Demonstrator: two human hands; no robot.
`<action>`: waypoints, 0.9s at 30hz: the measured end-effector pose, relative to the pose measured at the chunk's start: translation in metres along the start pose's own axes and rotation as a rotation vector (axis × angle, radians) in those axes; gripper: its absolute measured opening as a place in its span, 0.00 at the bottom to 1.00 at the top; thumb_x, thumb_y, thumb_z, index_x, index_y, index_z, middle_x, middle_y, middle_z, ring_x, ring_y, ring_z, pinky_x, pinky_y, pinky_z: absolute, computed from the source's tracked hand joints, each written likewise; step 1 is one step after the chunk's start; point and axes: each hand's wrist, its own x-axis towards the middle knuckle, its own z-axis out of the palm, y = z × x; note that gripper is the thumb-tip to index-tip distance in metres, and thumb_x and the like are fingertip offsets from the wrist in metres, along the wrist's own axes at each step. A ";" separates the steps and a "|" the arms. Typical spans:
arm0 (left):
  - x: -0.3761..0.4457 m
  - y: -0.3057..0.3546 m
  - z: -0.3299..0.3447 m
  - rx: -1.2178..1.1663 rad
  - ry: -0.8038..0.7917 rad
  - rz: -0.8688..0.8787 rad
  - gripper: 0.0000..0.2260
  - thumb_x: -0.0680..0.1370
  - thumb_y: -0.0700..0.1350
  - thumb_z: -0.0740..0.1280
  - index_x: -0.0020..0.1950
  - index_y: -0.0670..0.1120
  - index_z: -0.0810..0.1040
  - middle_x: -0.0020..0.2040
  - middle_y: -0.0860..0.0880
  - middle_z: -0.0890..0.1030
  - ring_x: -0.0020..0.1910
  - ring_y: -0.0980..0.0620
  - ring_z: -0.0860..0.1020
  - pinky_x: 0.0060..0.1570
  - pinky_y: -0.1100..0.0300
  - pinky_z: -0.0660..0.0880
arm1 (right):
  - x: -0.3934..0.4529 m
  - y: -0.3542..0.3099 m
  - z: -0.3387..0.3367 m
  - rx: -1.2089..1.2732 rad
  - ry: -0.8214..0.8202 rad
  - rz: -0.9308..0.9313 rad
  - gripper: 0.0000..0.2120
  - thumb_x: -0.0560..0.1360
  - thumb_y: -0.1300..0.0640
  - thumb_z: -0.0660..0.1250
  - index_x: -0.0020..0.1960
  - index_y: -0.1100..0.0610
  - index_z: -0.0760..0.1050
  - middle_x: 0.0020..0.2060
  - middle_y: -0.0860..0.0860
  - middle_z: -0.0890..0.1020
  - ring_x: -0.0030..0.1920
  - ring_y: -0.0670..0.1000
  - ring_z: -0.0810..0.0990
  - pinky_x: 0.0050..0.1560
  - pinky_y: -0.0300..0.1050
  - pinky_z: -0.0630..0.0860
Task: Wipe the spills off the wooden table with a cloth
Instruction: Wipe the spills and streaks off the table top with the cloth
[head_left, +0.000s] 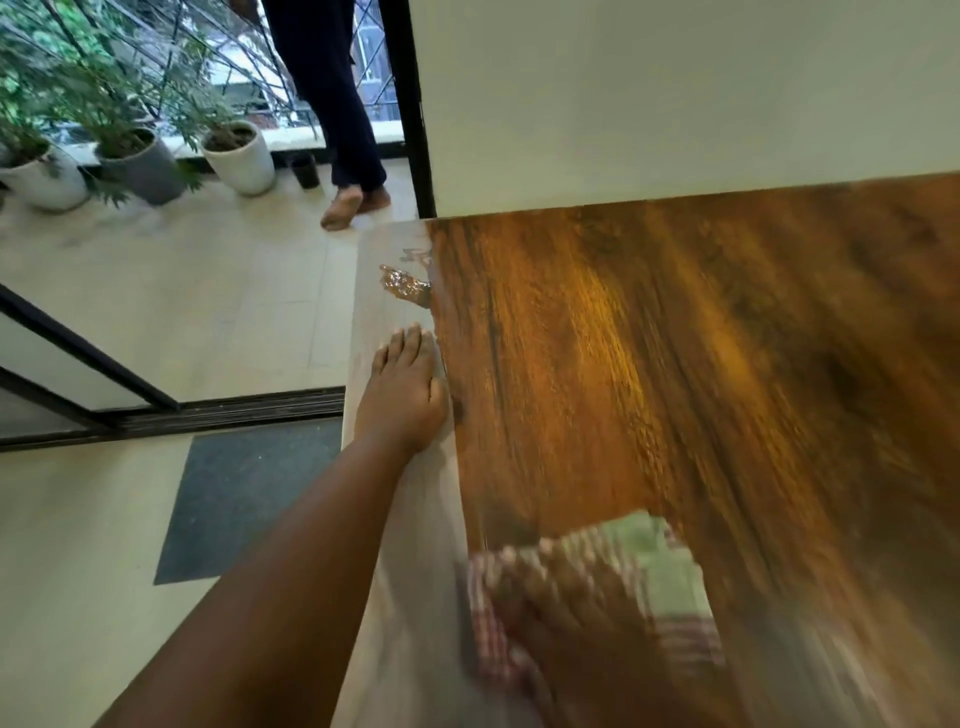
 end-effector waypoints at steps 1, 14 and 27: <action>-0.002 0.000 -0.001 0.006 0.001 0.006 0.26 0.81 0.43 0.50 0.78 0.41 0.48 0.79 0.43 0.48 0.77 0.48 0.44 0.74 0.55 0.39 | -0.024 -0.012 0.004 -0.053 0.017 0.017 0.24 0.76 0.45 0.55 0.70 0.48 0.69 0.68 0.48 0.74 0.66 0.54 0.74 0.60 0.57 0.68; -0.146 -0.007 0.001 0.111 -0.049 0.144 0.29 0.78 0.53 0.44 0.77 0.42 0.46 0.78 0.44 0.47 0.74 0.53 0.38 0.71 0.59 0.32 | 0.077 0.025 -0.018 0.089 -0.067 0.174 0.28 0.82 0.45 0.44 0.77 0.44 0.34 0.77 0.45 0.37 0.76 0.52 0.35 0.72 0.56 0.33; -0.144 -0.013 0.015 0.064 0.039 0.036 0.25 0.83 0.50 0.50 0.78 0.43 0.52 0.78 0.45 0.53 0.77 0.48 0.48 0.73 0.54 0.42 | -0.159 -0.087 0.038 -0.095 -0.013 0.009 0.29 0.74 0.37 0.58 0.72 0.48 0.68 0.69 0.49 0.73 0.68 0.55 0.70 0.66 0.60 0.64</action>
